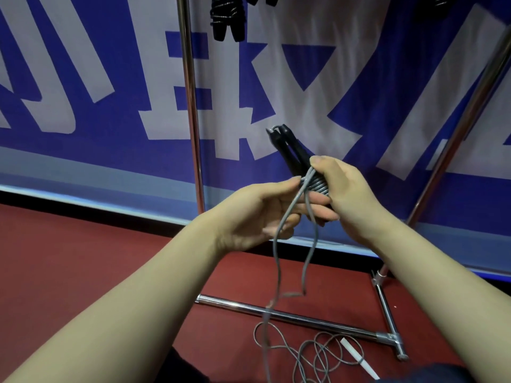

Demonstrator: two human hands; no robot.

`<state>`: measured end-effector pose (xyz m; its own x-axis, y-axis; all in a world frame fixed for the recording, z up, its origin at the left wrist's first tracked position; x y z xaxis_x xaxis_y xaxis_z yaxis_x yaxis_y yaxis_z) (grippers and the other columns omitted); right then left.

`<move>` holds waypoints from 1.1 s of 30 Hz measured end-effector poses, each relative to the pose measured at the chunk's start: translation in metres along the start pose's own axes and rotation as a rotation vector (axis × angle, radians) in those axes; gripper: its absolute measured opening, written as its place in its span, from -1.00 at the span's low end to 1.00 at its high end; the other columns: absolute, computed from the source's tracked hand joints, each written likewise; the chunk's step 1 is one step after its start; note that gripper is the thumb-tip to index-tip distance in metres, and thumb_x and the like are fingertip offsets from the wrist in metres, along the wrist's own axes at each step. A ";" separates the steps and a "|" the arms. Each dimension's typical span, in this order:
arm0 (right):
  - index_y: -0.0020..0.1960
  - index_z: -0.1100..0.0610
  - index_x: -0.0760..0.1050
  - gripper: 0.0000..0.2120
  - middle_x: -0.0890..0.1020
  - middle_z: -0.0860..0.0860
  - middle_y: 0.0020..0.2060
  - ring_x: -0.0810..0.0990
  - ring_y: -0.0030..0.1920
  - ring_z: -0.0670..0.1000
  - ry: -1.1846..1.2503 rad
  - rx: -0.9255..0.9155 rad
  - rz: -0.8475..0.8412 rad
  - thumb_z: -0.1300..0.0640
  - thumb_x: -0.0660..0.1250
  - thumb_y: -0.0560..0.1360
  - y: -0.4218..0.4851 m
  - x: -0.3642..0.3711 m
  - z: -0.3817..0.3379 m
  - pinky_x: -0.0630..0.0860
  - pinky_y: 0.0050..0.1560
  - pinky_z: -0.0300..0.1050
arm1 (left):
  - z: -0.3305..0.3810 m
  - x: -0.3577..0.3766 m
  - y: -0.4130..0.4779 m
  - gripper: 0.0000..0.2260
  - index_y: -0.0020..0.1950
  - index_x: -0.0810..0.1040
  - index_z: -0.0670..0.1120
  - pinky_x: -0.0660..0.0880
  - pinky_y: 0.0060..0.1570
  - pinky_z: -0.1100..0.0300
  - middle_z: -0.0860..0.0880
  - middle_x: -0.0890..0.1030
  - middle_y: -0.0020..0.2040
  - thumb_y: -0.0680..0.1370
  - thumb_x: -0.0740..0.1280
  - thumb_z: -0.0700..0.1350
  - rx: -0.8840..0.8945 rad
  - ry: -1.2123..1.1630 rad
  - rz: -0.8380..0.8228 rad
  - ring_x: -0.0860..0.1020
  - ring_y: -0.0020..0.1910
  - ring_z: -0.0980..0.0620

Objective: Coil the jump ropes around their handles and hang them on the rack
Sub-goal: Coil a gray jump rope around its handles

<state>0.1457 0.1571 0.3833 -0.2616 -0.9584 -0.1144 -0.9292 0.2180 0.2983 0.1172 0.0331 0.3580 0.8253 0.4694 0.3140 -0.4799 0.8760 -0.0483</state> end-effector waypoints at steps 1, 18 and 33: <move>-0.29 0.12 0.44 -0.66 0.45 -0.04 -0.52 0.37 -0.50 -0.03 0.029 0.003 -0.018 0.06 0.16 0.63 -0.001 0.002 0.000 0.32 -0.52 -0.16 | -0.001 0.003 0.000 -0.64 0.08 0.65 -0.21 0.21 -0.58 0.43 -0.19 0.68 0.04 0.57 0.19 0.01 0.002 -0.042 -0.033 0.30 -0.48 0.18; -0.21 0.23 0.45 -0.68 0.56 0.09 -0.51 0.42 -0.58 0.09 -0.092 -0.062 -0.019 0.09 0.17 0.64 0.008 -0.014 0.005 0.32 -0.57 -0.14 | 0.028 -0.005 -0.015 -0.90 -0.14 0.58 -0.17 0.48 0.02 0.33 -0.08 0.69 -0.06 0.53 0.43 -0.17 0.291 0.763 0.301 0.57 -0.11 0.18; -0.19 0.22 0.50 -0.66 0.52 0.15 -0.52 0.39 -0.55 0.08 0.020 0.032 -0.002 0.00 0.21 0.62 0.006 -0.008 0.008 0.26 -0.54 -0.19 | 0.031 -0.014 -0.010 -0.76 -0.01 0.70 -0.08 0.08 -0.46 0.17 -0.07 0.51 -0.49 0.58 0.33 0.04 0.250 0.683 0.396 0.15 -0.45 -0.04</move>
<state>0.1402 0.1672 0.3786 -0.2550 -0.9622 -0.0957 -0.9377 0.2219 0.2675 0.1011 0.0144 0.3839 0.5416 0.7725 -0.3315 -0.7584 0.6192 0.2037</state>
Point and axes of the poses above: each hand's wrist, its own y-axis towards the middle knuckle, its own x-axis out of the palm, z = x × y, the point moved 4 cm from there along y, towards the middle knuckle
